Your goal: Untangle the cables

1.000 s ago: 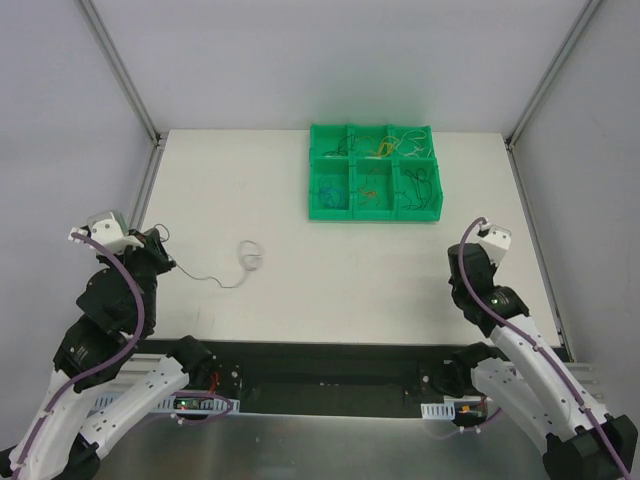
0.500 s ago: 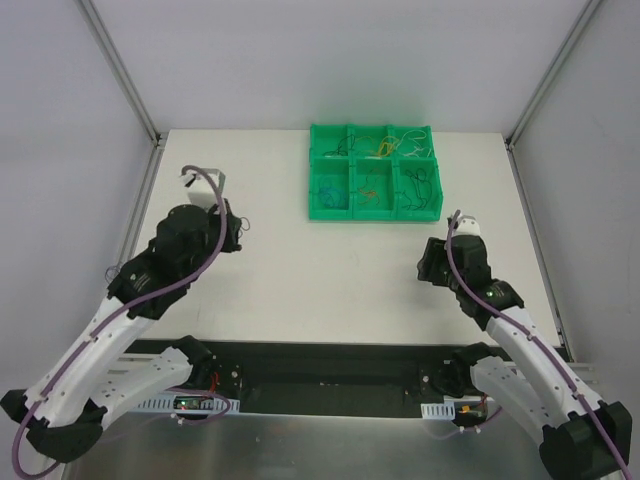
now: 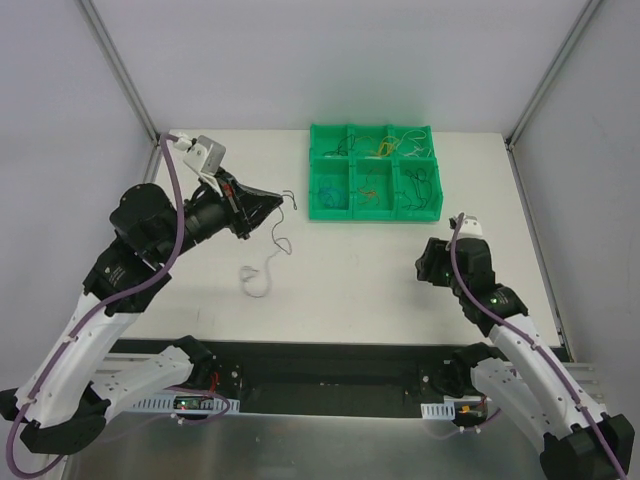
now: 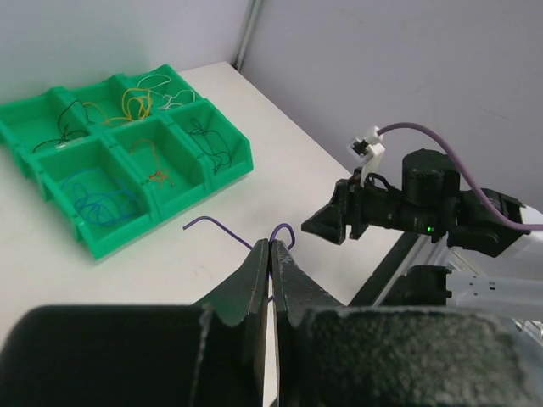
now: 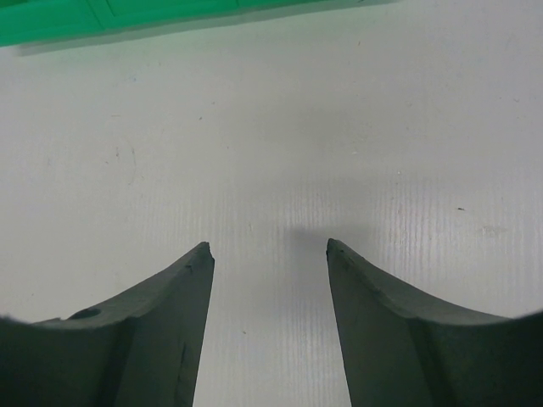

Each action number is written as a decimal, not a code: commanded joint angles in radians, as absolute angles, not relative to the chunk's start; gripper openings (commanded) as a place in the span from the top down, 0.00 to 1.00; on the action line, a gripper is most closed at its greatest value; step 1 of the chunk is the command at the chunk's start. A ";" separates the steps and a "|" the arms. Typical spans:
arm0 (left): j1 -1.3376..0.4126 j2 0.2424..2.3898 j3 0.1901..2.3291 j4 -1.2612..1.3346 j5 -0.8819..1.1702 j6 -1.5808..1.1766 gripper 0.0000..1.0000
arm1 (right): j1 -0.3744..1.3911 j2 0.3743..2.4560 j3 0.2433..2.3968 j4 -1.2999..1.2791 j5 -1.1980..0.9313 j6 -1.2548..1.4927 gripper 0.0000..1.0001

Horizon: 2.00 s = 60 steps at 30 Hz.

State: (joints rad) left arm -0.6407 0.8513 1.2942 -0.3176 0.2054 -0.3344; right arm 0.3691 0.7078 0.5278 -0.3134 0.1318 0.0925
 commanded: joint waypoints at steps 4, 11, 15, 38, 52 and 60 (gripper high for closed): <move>-0.643 0.868 1.263 -0.230 0.230 -0.380 1.00 | 0.368 0.745 0.528 -0.256 0.106 0.090 0.41; -0.641 0.946 1.072 -0.233 0.212 -0.482 1.00 | 0.370 0.768 0.520 -0.242 0.068 0.089 0.38; -0.641 0.985 0.996 -0.238 0.187 -0.505 1.00 | 0.370 0.819 0.520 -0.242 0.038 0.095 0.36; -0.818 1.761 1.183 0.147 0.641 -0.768 1.00 | 0.313 0.723 0.489 -0.449 -0.035 0.336 0.16; -0.651 1.396 0.990 -0.027 0.614 -0.549 0.05 | 0.307 0.942 0.537 -0.391 -0.130 0.201 0.10; -0.506 1.132 1.050 -0.357 0.620 -0.315 0.01 | 0.354 1.179 0.604 -0.276 -0.302 0.162 0.11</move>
